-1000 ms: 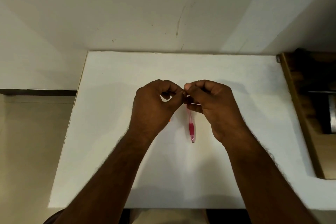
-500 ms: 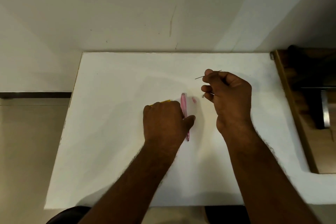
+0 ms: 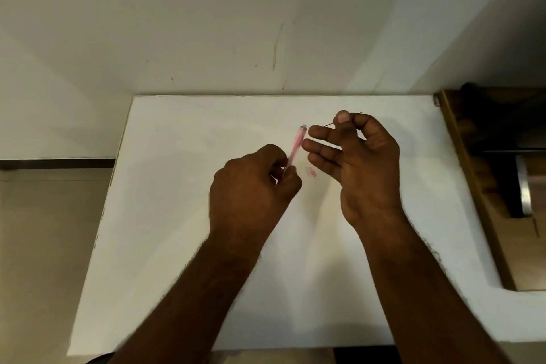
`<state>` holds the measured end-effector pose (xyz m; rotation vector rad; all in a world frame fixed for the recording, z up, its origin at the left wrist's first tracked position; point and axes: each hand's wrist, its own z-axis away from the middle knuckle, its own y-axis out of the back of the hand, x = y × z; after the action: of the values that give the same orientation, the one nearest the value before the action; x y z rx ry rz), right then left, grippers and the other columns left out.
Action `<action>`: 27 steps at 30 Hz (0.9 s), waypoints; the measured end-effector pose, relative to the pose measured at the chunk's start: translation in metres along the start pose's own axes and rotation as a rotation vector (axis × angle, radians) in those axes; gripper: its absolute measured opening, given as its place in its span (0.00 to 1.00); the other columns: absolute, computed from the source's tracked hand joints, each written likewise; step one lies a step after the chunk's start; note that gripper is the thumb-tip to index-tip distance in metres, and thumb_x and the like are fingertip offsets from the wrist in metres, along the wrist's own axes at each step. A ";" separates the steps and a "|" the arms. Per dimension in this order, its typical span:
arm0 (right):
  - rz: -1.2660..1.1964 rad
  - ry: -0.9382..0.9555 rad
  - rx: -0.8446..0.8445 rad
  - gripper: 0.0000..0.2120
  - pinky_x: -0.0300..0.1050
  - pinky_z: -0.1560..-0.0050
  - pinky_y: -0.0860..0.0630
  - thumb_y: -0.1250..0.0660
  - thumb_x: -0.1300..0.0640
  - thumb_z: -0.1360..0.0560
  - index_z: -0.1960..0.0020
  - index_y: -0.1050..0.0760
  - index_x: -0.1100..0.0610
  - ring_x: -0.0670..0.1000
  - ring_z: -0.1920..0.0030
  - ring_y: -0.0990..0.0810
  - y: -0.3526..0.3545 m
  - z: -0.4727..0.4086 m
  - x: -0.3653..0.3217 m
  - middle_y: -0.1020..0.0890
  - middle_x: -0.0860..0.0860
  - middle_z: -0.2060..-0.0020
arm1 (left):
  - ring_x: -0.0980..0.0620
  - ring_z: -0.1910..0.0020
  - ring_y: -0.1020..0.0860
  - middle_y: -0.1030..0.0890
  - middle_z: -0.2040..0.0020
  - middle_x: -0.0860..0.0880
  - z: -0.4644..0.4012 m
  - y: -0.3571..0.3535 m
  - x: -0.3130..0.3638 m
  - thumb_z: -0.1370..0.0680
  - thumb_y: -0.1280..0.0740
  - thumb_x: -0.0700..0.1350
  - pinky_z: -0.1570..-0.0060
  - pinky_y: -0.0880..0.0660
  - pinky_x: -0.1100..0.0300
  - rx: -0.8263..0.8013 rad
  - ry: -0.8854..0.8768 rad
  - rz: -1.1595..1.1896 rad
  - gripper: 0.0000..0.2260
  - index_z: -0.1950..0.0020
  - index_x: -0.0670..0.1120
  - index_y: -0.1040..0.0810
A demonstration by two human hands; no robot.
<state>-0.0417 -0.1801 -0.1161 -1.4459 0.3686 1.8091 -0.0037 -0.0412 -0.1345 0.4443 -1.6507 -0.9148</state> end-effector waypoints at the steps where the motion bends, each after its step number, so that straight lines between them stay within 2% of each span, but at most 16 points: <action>1: -0.003 0.007 -0.012 0.09 0.44 0.60 0.16 0.34 0.53 0.18 0.46 0.23 0.58 0.58 0.56 0.10 -0.001 0.001 0.000 0.11 0.55 0.57 | 0.54 0.65 0.18 0.16 0.65 0.56 -0.001 0.001 0.000 0.28 0.30 0.54 0.62 0.21 0.56 0.004 -0.015 0.003 0.07 0.54 0.54 0.18; 4: 0.012 0.047 -0.016 0.09 0.43 0.59 0.17 0.34 0.52 0.17 0.47 0.24 0.58 0.57 0.56 0.11 -0.002 0.002 0.000 0.11 0.56 0.57 | 0.52 0.64 0.19 0.17 0.64 0.54 -0.002 0.003 -0.001 0.27 0.32 0.53 0.62 0.22 0.54 0.002 -0.070 -0.012 0.08 0.51 0.53 0.16; 8: 0.039 0.120 0.047 0.07 0.44 0.57 0.17 0.34 0.53 0.17 0.49 0.22 0.56 0.55 0.57 0.11 0.000 0.001 0.000 0.11 0.54 0.58 | 0.52 0.65 0.21 0.19 0.64 0.53 -0.004 0.005 -0.003 0.26 0.31 0.51 0.64 0.23 0.53 0.037 -0.097 -0.017 0.06 0.53 0.54 0.16; 20: -0.056 0.070 -0.010 0.07 0.43 0.56 0.17 0.33 0.54 0.18 0.49 0.22 0.57 0.56 0.55 0.11 0.001 0.000 0.001 0.11 0.55 0.58 | 0.49 0.62 0.18 0.16 0.62 0.52 -0.004 0.007 -0.007 0.25 0.31 0.49 0.59 0.21 0.49 0.033 -0.122 0.084 0.05 0.53 0.52 0.16; 27: -0.019 0.111 -0.021 0.05 0.44 0.55 0.17 0.32 0.55 0.18 0.51 0.21 0.56 0.56 0.55 0.11 0.001 -0.001 0.003 0.11 0.55 0.59 | 0.48 0.61 0.18 0.17 0.61 0.52 -0.005 0.007 -0.010 0.25 0.31 0.49 0.63 0.19 0.48 0.023 -0.109 0.134 0.07 0.51 0.51 0.15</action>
<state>-0.0422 -0.1799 -0.1197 -1.5637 0.3909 1.7267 0.0048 -0.0314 -0.1349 0.3000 -1.7696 -0.8332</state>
